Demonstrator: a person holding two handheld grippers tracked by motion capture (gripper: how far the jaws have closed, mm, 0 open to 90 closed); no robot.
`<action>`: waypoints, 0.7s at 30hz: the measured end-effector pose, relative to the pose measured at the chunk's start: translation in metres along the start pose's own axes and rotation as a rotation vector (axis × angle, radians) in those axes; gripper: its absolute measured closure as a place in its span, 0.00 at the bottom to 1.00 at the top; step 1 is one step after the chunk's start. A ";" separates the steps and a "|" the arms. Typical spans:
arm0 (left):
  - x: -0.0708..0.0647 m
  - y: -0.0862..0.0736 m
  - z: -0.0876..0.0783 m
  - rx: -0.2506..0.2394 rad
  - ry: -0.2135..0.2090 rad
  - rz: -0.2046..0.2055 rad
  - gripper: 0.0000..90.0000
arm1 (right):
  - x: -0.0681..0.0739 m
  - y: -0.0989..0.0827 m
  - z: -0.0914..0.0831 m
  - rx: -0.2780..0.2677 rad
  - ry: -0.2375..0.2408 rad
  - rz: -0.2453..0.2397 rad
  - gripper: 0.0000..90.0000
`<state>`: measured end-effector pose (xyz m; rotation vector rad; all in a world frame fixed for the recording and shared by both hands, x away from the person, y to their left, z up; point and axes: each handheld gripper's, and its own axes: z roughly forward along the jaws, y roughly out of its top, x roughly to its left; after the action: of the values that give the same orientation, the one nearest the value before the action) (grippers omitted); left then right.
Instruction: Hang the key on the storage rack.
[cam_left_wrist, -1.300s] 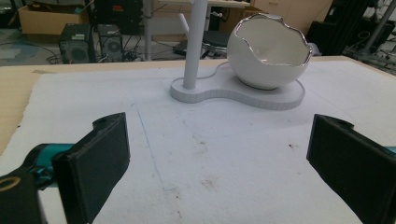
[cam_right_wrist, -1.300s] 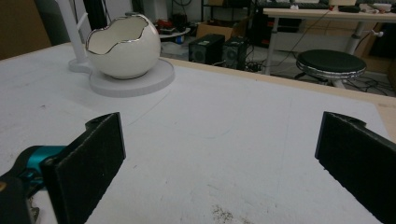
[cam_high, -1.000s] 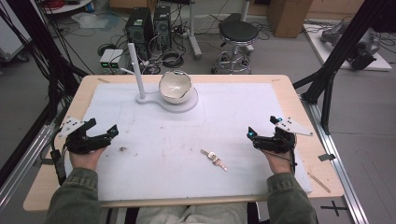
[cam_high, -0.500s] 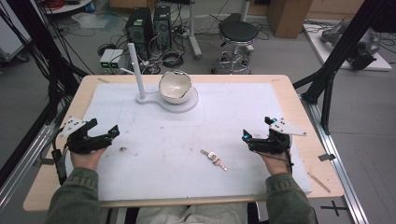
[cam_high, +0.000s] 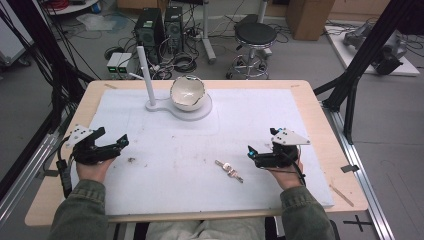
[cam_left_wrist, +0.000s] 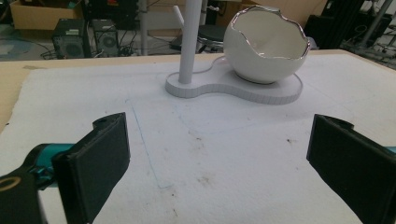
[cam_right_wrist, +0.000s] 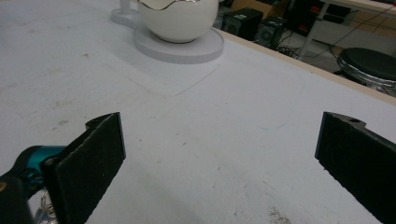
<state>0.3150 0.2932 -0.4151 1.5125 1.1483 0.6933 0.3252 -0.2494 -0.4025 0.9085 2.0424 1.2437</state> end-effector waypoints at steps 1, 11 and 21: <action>0.000 0.000 0.000 0.000 0.000 0.000 0.07 | 0.001 0.000 0.001 0.003 0.005 -0.007 0.01; -0.001 0.000 0.001 0.004 -0.001 0.003 0.07 | 0.010 0.004 0.007 0.031 0.045 -0.013 0.01; -0.002 0.000 0.001 0.010 -0.003 0.014 0.07 | 0.015 0.009 0.009 0.062 0.077 -0.003 0.01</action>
<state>0.3152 0.2907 -0.4151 1.5309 1.1417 0.6958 0.3251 -0.2301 -0.3999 0.8981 2.1531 1.2374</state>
